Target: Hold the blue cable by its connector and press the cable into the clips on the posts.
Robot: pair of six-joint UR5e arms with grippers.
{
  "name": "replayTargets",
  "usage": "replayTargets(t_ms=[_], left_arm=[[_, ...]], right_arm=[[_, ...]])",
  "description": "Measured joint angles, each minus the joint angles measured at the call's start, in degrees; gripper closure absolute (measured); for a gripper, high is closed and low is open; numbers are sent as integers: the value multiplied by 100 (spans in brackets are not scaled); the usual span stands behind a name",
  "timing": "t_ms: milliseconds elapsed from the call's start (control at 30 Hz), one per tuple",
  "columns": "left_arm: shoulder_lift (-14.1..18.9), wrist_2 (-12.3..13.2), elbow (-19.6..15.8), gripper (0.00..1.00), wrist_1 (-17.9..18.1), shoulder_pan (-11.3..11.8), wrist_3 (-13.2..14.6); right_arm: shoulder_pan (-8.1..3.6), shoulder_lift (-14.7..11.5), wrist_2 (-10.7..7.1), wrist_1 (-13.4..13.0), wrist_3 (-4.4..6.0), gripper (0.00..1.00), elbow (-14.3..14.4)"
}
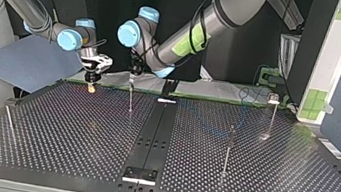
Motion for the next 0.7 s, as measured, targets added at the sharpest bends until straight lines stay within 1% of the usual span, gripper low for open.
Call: replayTargets(t_ms=[133, 333, 533, 700], left_arm=[[1, -26, 0, 0, 14, -194, -79], [-11, -40, 0, 0, 144, -289, -284], [-72, -155, 0, 0, 433, -285, -552], [-234, -167, 0, 0, 696, -227, -649]], right_arm=[[0, 2, 0, 0, 2, 100, -1], [1, 9, 0, 0, 2, 100, -2], [0, 16, 0, 12, 2, 100, -1], [0, 20, 0, 14, 2, 100, -1]])
